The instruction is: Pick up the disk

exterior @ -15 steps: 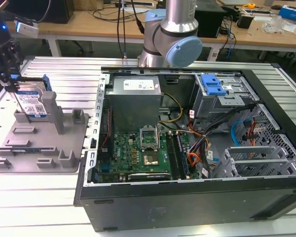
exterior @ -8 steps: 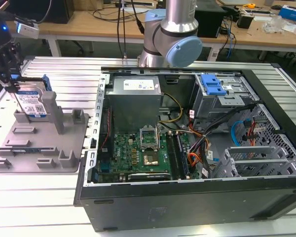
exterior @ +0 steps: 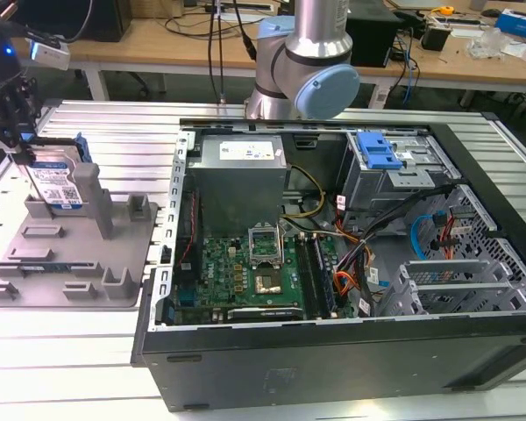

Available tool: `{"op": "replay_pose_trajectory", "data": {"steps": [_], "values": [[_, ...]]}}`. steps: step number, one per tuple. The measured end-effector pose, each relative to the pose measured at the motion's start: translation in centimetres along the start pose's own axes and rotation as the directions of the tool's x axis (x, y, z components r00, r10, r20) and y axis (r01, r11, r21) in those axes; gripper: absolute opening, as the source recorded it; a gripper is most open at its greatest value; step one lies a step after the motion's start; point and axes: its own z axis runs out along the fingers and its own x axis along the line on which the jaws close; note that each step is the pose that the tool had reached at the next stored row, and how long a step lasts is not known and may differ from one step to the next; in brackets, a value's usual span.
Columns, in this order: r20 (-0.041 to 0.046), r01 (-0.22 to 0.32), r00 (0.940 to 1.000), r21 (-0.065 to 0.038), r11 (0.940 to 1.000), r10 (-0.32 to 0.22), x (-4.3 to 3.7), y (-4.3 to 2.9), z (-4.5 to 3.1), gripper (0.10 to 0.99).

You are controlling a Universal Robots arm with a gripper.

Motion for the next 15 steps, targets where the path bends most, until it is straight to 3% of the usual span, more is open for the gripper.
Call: {"op": "replay_pose_trajectory", "data": {"steps": [8,12,15], "values": [[0.001,0.001,1.0,0.002,1.0,-0.001,0.0,-0.02,-0.18,0.369],[0.0004,0.005,1.0,0.001,1.0,-0.005,0.1,-0.04,-1.67,0.369],[0.0004,0.007,1.0,0.001,1.0,-0.007,0.19,-0.07,-3.19,0.369]]}}
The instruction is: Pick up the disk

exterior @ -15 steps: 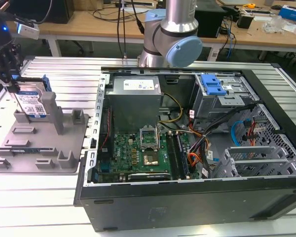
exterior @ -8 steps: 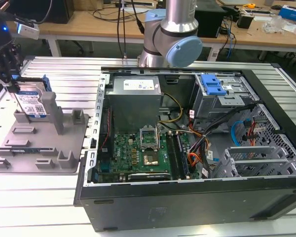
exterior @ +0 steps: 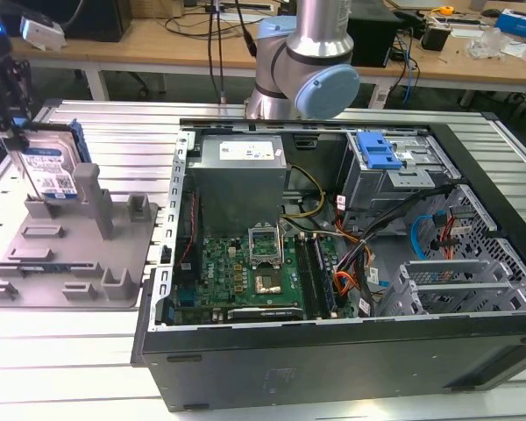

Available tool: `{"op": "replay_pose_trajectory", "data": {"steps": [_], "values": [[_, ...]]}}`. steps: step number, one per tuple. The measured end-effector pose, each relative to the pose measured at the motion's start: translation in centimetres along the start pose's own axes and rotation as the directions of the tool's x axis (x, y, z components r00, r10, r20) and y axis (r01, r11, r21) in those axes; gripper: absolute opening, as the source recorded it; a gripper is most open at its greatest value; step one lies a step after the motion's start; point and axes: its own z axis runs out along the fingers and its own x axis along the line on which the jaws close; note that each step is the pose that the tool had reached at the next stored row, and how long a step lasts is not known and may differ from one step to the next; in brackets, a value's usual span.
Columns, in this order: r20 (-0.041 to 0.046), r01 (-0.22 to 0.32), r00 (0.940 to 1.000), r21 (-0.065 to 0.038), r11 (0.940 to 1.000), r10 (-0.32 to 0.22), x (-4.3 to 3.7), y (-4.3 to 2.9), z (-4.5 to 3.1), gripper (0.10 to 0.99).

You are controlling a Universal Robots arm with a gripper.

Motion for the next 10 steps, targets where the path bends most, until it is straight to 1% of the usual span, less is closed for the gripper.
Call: {"op": "replay_pose_trajectory", "data": {"steps": [7,9,10], "values": [[0.0001,0.003,1.0,0.0,1.0,-0.003,0.2,-0.07,-3.47,0.369],[0.0001,0.004,1.0,0.0,1.0,-0.004,0.28,-0.1,-4.81,0.369],[0.0001,0.005,1.0,0.0,1.0,-0.005,0.31,-0.11,-5.29,0.369]]}}
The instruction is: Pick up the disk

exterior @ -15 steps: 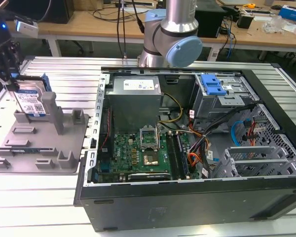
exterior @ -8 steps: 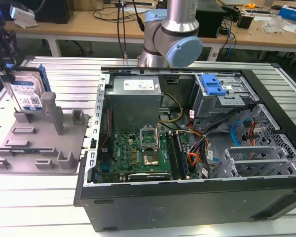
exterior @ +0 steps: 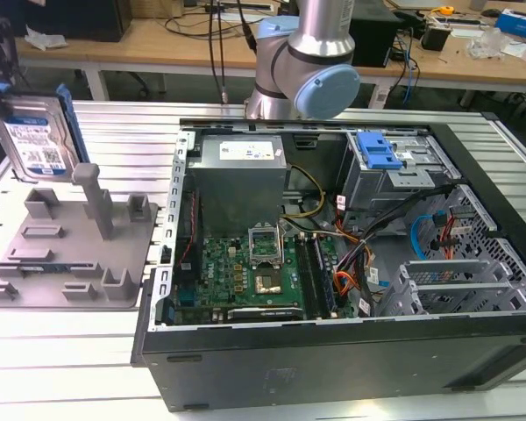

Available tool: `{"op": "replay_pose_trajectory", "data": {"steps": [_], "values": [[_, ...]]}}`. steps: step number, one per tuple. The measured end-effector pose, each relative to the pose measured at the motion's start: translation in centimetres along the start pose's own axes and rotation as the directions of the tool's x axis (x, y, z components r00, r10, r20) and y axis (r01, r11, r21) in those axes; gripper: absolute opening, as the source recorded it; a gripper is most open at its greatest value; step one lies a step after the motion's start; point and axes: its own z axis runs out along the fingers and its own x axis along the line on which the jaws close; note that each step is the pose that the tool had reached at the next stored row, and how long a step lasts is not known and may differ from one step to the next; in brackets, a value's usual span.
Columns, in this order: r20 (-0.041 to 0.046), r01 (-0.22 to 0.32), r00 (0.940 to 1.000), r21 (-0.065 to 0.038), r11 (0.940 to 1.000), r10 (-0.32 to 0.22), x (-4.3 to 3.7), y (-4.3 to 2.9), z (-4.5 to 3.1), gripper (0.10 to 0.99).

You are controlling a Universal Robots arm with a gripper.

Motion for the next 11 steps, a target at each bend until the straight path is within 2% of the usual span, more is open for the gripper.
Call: {"op": "replay_pose_trajectory", "data": {"steps": [8,10,11], "values": [[0.0001,0.004,1.0,0.0,1.0,-0.004,0.25,-0.11,-4.3,0.369],[0.0001,0.006,1.0,0.0,1.0,-0.006,0.34,-0.15,-5.89,0.369],[0.0002,0.006,1.0,0.001,1.0,-0.006,0.37,-0.16,-6.3,0.369]]}}
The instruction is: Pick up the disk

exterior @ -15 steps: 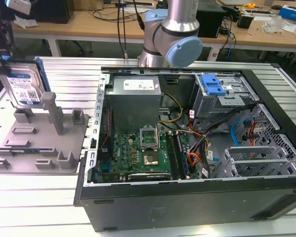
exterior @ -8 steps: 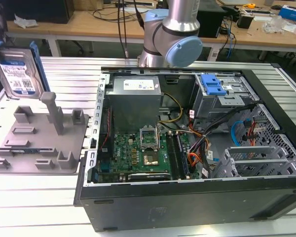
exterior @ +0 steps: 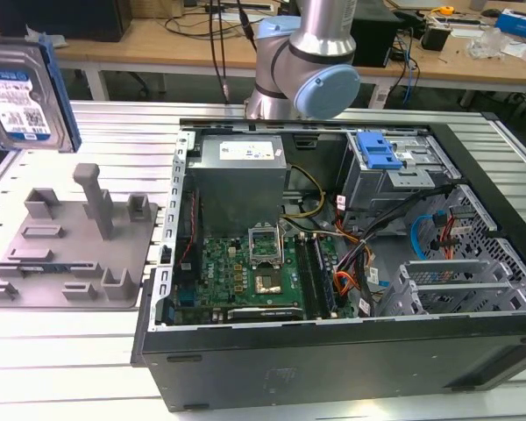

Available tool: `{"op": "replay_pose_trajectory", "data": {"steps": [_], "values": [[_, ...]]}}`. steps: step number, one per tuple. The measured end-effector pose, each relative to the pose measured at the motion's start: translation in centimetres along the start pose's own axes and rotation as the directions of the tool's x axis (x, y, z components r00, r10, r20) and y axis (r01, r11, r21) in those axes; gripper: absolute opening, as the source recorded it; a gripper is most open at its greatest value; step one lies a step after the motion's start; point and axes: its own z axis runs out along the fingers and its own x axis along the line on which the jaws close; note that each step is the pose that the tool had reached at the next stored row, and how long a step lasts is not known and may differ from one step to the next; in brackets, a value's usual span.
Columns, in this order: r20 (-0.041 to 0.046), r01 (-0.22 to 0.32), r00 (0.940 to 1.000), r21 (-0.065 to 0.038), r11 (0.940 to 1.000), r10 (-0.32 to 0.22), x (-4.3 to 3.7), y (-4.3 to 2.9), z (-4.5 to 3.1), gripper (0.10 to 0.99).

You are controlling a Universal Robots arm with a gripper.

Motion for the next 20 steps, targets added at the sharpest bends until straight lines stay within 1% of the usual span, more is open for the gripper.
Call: {"op": "replay_pose_trajectory", "data": {"steps": [3,4,5,8,20], "values": [[0.0,0.001,1.0,0.0,1.0,-0.001,0.08,-0.04,-1.36,0.369],[-0.0001,0.002,1.0,0.0,1.0,-0.002,0.12,-0.06,-2.05,0.369],[0.0,0.002,1.0,0.0,1.0,-0.002,0.14,-0.06,-2.33,0.369],[0.0,0.003,1.0,0.0,1.0,-0.003,0.15,-0.07,-2.56,0.369],[0.0,0.004,1.0,0.0,1.0,-0.004,0.15,-0.07,-2.57,0.369]]}}
